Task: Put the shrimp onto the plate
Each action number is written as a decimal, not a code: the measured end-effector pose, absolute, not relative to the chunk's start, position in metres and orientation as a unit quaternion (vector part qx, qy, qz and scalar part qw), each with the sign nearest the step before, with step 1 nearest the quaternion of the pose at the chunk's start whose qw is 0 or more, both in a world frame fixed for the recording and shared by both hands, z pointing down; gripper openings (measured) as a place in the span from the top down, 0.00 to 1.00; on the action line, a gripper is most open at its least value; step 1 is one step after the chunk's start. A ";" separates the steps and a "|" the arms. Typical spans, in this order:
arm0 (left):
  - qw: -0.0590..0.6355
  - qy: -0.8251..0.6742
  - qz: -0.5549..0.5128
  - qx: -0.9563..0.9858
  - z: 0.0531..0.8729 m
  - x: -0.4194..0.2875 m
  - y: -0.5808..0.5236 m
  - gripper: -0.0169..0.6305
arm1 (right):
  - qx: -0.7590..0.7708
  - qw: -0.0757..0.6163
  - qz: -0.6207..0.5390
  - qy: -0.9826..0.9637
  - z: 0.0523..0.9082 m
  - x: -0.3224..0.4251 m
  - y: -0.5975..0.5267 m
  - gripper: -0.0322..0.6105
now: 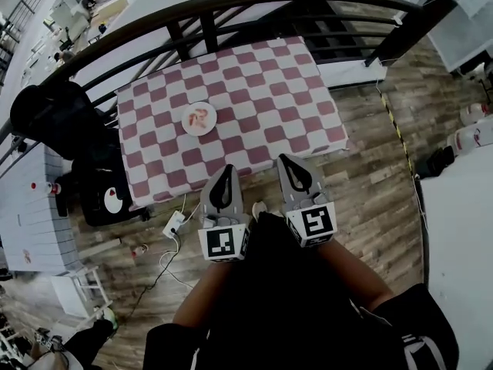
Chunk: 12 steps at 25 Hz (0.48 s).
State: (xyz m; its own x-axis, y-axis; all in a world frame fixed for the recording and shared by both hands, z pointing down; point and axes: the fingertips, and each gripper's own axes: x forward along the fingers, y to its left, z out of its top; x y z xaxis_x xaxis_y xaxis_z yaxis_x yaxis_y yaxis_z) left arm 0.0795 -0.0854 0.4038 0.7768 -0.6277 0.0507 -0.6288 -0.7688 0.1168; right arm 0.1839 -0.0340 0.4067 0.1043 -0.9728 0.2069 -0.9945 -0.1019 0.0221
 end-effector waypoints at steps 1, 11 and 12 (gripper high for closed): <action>0.059 -0.325 0.006 0.944 0.403 0.085 -0.081 0.96 | 0.742 0.074 0.075 -0.662 0.407 0.186 -0.030 0.95; 0.024 -0.313 0.016 0.949 0.384 0.103 -0.063 0.96 | 0.749 0.052 0.081 -0.655 0.404 0.180 -0.011 0.95; 0.024 -0.314 0.015 0.949 0.383 0.103 -0.063 0.96 | 0.748 0.049 0.079 -0.657 0.403 0.177 -0.011 0.95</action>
State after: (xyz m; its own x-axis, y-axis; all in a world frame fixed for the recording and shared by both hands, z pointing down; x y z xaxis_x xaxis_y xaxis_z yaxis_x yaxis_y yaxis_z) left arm 0.1029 -0.0630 0.3831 0.8027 -0.5948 0.0435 -0.5962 -0.8021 0.0355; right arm 0.1774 -0.0111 0.4033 0.1242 -0.9753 0.1826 -0.9909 -0.1317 -0.0295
